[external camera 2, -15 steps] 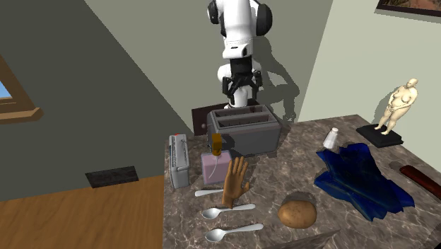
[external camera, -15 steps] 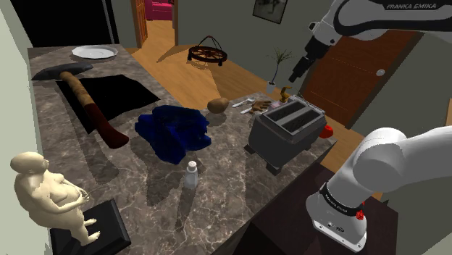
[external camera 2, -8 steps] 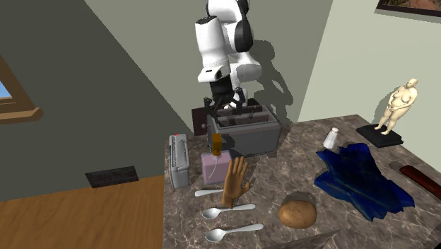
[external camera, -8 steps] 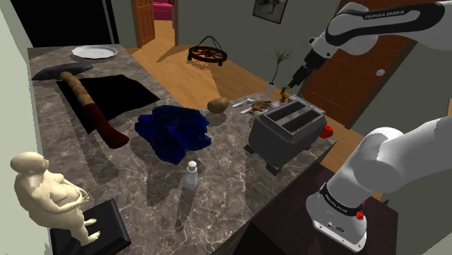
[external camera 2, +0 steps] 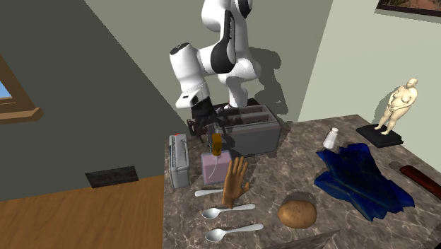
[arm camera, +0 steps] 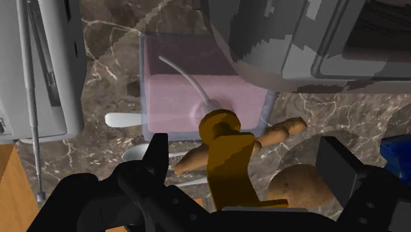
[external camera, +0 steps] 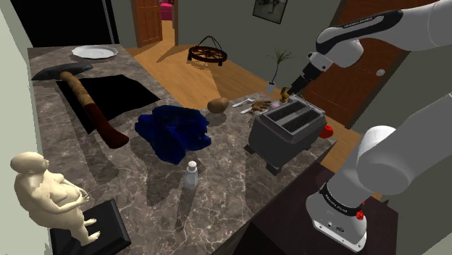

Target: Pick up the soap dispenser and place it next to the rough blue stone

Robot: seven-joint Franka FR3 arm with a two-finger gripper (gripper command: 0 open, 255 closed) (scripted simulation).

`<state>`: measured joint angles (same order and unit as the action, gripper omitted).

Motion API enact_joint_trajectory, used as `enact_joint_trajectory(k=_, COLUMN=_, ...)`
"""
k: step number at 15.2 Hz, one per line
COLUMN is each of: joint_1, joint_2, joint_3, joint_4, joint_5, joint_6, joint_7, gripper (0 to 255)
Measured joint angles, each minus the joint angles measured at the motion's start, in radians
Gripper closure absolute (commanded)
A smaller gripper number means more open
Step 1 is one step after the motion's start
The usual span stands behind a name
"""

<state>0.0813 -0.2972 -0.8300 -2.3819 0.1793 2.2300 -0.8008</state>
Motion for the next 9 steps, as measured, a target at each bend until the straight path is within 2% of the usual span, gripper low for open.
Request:
enact_joint_trajectory(k=6, joint_1=0.044, joint_2=0.071, joint_3=-0.035, joint_4=-0.026, joint_5=0.077, joint_6=0.073, joint_7=-0.060, gripper=0)
enact_joint_trajectory(k=9, joint_1=0.049, joint_2=0.078, joint_3=-0.037, joint_4=-0.030, joint_5=0.087, joint_6=0.082, joint_7=-0.065, gripper=0)
